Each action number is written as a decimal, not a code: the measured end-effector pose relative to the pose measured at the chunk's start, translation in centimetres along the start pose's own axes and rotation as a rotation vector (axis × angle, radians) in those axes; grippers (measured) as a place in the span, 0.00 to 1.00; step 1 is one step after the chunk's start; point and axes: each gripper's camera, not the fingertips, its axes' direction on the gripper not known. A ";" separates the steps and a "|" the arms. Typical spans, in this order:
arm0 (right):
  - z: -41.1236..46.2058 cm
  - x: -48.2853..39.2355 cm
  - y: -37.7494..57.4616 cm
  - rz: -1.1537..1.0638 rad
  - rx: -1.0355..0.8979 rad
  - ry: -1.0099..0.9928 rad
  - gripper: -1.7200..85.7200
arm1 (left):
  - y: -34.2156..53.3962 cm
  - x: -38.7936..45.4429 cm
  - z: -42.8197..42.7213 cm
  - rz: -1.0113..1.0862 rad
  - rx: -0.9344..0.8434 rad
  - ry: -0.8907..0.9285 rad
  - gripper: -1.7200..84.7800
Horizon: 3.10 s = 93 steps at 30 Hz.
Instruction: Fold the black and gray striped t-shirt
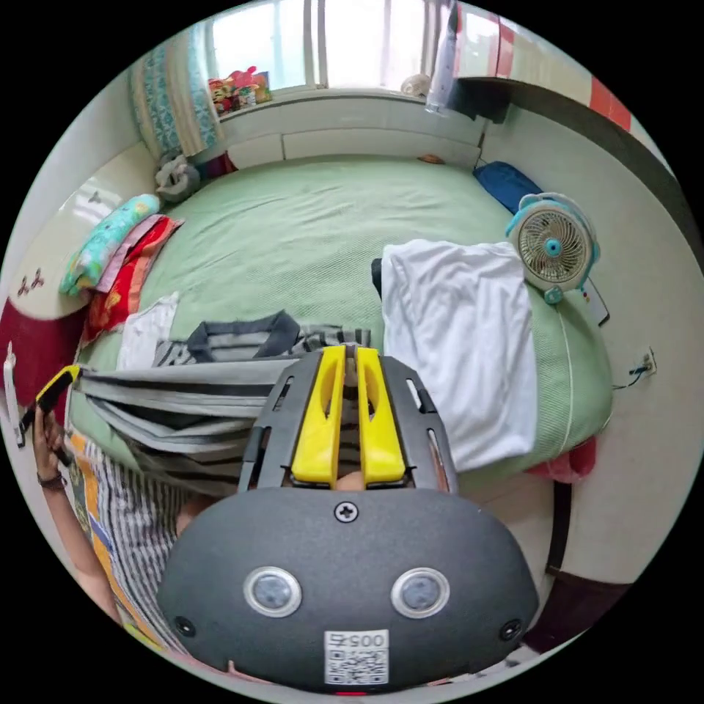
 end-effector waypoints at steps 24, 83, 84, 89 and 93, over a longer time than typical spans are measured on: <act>16.3 -1.9 10.1 -0.082 -0.189 0.002 0.06 | 9.4 -3.4 19.9 -0.048 -0.217 0.020 0.10; 28.4 -9.1 -9.5 -0.186 -0.199 0.053 0.00 | 2.1 19.2 28.4 0.275 0.072 -0.051 0.12; 28.4 -8.7 -9.5 -0.164 -0.203 0.045 0.00 | 3.5 21.0 27.9 0.303 0.064 -0.012 0.12; 20.9 -6.4 -7.6 -0.084 0.028 0.005 0.01 | 7.7 27.9 26.0 0.429 0.046 0.028 0.14; 16.7 -4.7 -6.0 -0.118 0.072 -0.009 0.01 | 10.1 32.6 25.3 0.504 0.026 0.054 0.13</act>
